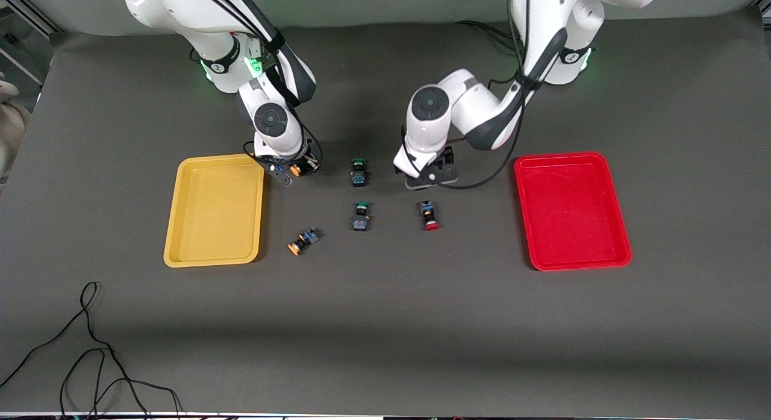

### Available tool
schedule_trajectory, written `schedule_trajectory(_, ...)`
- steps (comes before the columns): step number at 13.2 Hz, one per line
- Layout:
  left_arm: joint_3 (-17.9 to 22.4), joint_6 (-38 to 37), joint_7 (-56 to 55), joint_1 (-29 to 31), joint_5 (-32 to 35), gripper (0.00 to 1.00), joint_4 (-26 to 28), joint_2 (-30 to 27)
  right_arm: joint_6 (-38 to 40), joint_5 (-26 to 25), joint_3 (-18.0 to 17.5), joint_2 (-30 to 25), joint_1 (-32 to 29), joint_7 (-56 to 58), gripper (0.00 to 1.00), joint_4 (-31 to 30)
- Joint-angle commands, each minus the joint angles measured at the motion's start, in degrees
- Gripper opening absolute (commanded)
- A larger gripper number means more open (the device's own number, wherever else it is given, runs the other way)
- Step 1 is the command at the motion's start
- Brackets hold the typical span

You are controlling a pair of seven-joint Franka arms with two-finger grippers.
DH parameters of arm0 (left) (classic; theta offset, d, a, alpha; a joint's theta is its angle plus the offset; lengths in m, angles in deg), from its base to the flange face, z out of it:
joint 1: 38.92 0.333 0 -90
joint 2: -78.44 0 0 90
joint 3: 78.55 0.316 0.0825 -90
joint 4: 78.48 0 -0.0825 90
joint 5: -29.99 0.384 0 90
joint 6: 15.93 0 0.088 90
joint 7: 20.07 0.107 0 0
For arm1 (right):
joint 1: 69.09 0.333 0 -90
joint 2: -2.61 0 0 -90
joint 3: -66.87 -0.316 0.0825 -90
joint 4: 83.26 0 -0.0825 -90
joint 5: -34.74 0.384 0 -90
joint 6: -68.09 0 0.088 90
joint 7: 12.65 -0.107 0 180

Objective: Place red and yellow buttons in trays
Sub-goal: 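Grasp the orange button with the right gripper while the left gripper grasps red, then place the orange button with the right gripper while the left gripper places red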

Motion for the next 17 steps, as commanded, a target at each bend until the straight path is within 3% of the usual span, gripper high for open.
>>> schedule_trajectory(1, 0.5, 2.96, -2.68, -0.72, 2.58, 1.0, -0.78, 3.49, -0.11, 0.57, 0.95, -1.4, 0.82, -1.02, 0.17, 0.03)
schedule_trajectory(4, 0.5, 4.82, -4.35, -0.89, 3.63, 0.99, -1.13, 5.95, 6.8, 0.05, 3.39, -8.15, -0.23, 1.34, 0.17, 1.16)
schedule_trajectory(5, 0.5, 4.91, -4.62, -0.98, 3.64, 0.89, -1.31, 6.22, 10.58, -0.04, 5.85, -11.13, -0.23, 4.57, 0.17, 1.52)
schedule_trajectory(6, 0.42, 4.83, -5.49, -0.98, 3.73, 0.57, -1.49, 6.14, 14.01, -0.04, 9.18, -14.47, -0.23, 9.3, 0.17, 1.61)
schedule_trajectory(7, 0.42, 4.65, -5.67, -0.89, 3.73, 0.32, -1.57, 6.14, 16.57, -0.13, 12.95, -17.29, -0.15, 14.22, 0.17, 1.52)
schedule_trajectory(8, 0.42, 4.39, -5.67, -0.72, 3.73, 0.1, -1.66, 6.14, 18.42, -0.13, 16.04, -19.14, -0.15, 17.67, 0.17, 1.52)
schedule_trajectory(9, 0.42, 3.86, -5.76, -0.63, 3.64, 0.0, -2.18, 6.14, 18.96, -0.31, 18.85, -19.77, -0.15, 21.35, 0.17, 1.35)
schedule_trajectory(11, 0.42, 3.42, -5.76, 0.33, 3.55, 0.0, -3.06, 5.61, 18.62, -1.79, 25.96, -18.73, -0.15, 30.48, 0.17, 1.08)
schedule_trajectory(13, 0.33, -2.08, -4.89, 1.74, 3.2, 0.0, -4.82, 2.73, 17.13, -1.98, 32.04, -16.1, -0.15, 39.02, 0.17, 0.91)
schedule_trajectory(17, -1.26, -12.37, 6.15, 9.2, -1.96, 0.0, -4.65, -9.13, 7.92, -1.28, 33.47, -8.2, -0.23, 41.87, 0.17, -1.11)
